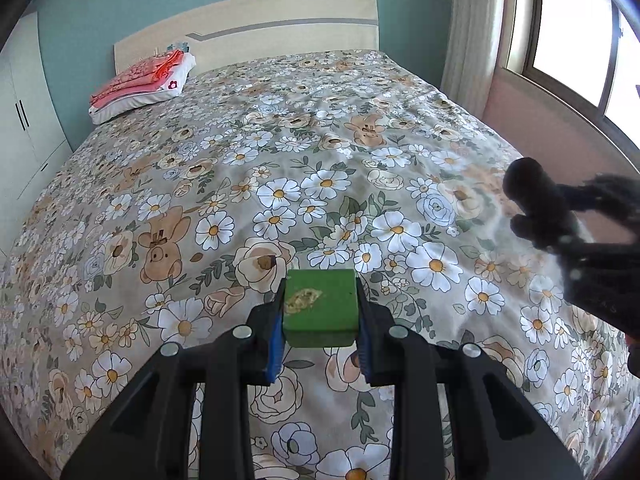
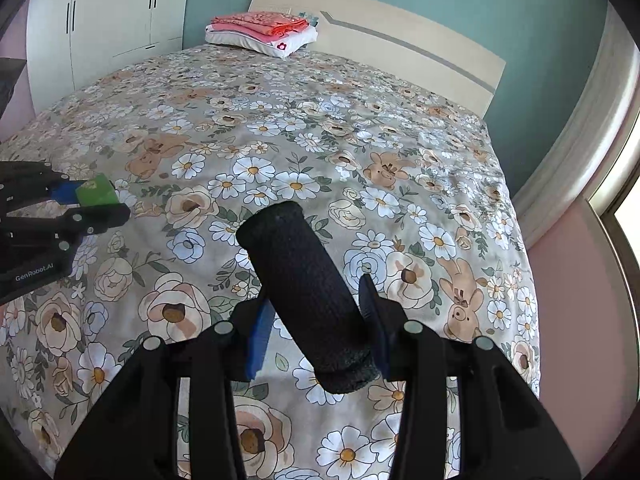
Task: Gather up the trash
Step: 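Lift and carry the green cube and black foam tube in both tools over the bin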
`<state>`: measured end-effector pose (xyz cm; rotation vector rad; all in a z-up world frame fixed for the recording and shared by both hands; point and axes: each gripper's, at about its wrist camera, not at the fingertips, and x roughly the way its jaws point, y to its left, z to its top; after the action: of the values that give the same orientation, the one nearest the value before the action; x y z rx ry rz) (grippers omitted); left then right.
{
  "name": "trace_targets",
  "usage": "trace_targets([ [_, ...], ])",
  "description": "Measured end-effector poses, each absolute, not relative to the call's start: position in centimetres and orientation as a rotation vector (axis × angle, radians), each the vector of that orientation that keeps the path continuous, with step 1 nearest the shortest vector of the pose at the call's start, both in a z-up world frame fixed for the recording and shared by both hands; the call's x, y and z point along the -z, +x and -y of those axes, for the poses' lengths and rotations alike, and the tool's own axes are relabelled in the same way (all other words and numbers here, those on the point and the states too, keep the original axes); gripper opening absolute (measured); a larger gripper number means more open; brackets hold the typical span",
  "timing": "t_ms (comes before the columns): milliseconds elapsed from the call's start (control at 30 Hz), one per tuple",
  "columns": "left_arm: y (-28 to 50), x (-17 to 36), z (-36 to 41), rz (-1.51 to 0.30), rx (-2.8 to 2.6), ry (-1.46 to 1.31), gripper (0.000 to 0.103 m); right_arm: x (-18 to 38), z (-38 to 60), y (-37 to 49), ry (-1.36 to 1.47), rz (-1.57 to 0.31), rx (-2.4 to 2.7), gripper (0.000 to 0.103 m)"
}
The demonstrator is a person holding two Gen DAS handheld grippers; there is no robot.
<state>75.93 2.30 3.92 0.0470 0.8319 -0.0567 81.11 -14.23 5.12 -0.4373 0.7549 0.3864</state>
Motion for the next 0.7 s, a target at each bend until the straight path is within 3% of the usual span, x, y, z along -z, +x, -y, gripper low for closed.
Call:
trace_targets([
  [233,66.9,-9.1,-3.1,-0.803,0.030,0.068,0.032,-10.4,13.8,71.9,-0.435,-0.743,-0.354,0.043],
  [700,38.1,-21.5,-6.0,-0.693,-0.024,0.017,0.032,-25.6,15.6,41.5,-0.393,-0.643,-0.385,0.043],
])
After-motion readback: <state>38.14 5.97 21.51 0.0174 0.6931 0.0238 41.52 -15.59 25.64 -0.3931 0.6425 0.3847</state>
